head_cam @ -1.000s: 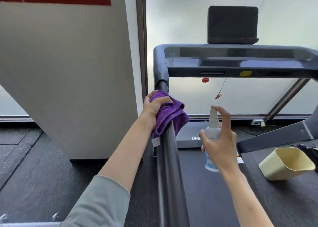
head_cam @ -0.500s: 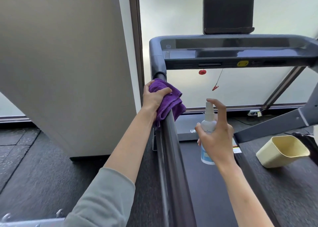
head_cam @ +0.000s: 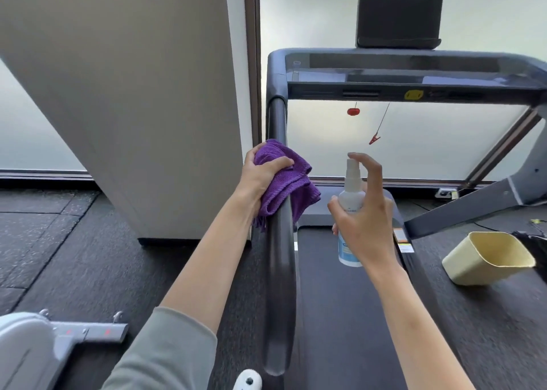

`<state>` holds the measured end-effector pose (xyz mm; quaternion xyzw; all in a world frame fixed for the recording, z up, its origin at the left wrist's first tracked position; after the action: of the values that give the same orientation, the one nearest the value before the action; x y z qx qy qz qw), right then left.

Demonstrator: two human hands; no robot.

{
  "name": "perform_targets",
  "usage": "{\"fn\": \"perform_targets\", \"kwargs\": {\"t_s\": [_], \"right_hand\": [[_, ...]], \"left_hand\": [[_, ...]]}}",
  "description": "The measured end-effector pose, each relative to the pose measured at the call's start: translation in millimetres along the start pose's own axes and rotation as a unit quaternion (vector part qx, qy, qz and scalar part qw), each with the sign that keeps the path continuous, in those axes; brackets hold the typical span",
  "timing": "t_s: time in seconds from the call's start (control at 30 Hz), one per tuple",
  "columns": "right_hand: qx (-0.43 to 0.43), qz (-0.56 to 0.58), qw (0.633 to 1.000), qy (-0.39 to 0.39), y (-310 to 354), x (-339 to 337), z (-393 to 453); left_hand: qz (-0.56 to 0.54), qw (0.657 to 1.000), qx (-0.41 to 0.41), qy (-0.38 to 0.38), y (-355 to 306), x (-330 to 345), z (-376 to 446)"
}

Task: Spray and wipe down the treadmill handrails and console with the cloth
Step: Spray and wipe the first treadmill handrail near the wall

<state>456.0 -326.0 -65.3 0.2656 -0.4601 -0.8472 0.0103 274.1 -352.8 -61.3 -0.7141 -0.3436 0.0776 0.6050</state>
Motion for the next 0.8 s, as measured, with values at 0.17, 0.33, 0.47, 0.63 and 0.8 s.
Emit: {"fn": "perform_targets", "kwargs": {"t_s": [0.17,0.33,0.47,0.63,0.8], "right_hand": [[-0.011,-0.004,1.000,0.020,5,-3,-21],[-0.018,0.000,1.000,0.024,14,-2,-32],[-0.015,-0.001,1.000,0.011,23,-4,-43],[-0.002,-0.014,0.999,-0.029,30,-7,-73],[0.049,-0.005,0.998,-0.044,40,-7,-115]], "left_hand": [[-0.014,1.000,0.004,-0.005,11,-3,-38],[-0.020,1.000,0.000,-0.001,19,-5,-63],[-0.009,1.000,-0.002,0.007,25,-8,-85],[-0.050,0.998,-0.002,0.033,41,-14,-118],[-0.017,0.997,0.046,0.055,53,-22,-147]]}}
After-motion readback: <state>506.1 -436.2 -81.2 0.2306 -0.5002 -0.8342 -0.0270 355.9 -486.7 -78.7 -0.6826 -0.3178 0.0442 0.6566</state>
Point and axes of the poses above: each hand's wrist, its own z-axis towards the middle knuckle, its own x-axis out of the palm, y = z × x, the point moved 1 cm from there along z, towards the middle knuckle, and after that the axes turned 6 degrees about y, right-handed, at the moved point
